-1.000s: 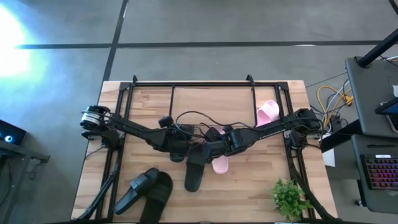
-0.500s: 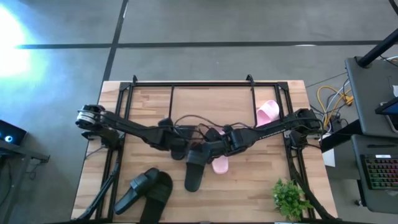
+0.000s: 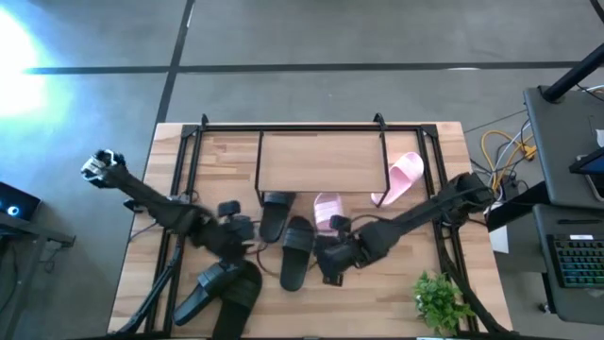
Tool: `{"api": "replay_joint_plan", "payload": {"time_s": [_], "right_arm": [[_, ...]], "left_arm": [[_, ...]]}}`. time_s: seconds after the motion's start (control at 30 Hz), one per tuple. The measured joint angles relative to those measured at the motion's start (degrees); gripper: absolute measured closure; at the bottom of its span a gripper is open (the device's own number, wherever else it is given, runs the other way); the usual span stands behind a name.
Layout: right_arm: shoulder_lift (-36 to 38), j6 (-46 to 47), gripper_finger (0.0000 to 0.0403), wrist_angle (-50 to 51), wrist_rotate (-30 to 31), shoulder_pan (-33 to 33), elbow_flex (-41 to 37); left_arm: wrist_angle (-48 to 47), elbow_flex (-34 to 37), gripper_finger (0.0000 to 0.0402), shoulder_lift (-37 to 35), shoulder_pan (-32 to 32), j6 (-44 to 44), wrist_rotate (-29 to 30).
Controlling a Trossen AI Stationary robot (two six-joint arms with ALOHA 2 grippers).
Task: Pick and place slides into the shelf
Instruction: Put the black slides under the shelf
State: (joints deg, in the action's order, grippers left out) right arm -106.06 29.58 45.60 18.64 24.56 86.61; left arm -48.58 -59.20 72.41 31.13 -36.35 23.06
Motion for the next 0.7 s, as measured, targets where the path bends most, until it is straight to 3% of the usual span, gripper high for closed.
{"api": "replay_joint_plan", "payload": {"time_s": [0.1, 0.23, 0.47, 0.7], "right_arm": [[0.0, -0.3, 0.0387, -1.1, 2.2, 1.5, -0.7], [0.0, -2.3, 0.0361, -5.8, 0.2, 1.9, -2.1], [-0.4, -4.0, 0.0281, -10.9, -1.1, 2.2, -2.7], [-5.6, -3.7, 0.0213, -22.1, 0.5, 2.1, -2.7]], "left_arm": [[0.0, 0.6, 0.0251, -2.4, 6.1, -8.8, 4.6], [-0.4, 0.6, 0.0260, -3.3, 12.3, -17.5, 8.7], [-1.4, 0.7, 0.0261, -0.9, 17.9, -19.8, 7.6], [-10.9, 0.7, 0.0261, 0.3, 21.5, -25.2, 7.1]]}}
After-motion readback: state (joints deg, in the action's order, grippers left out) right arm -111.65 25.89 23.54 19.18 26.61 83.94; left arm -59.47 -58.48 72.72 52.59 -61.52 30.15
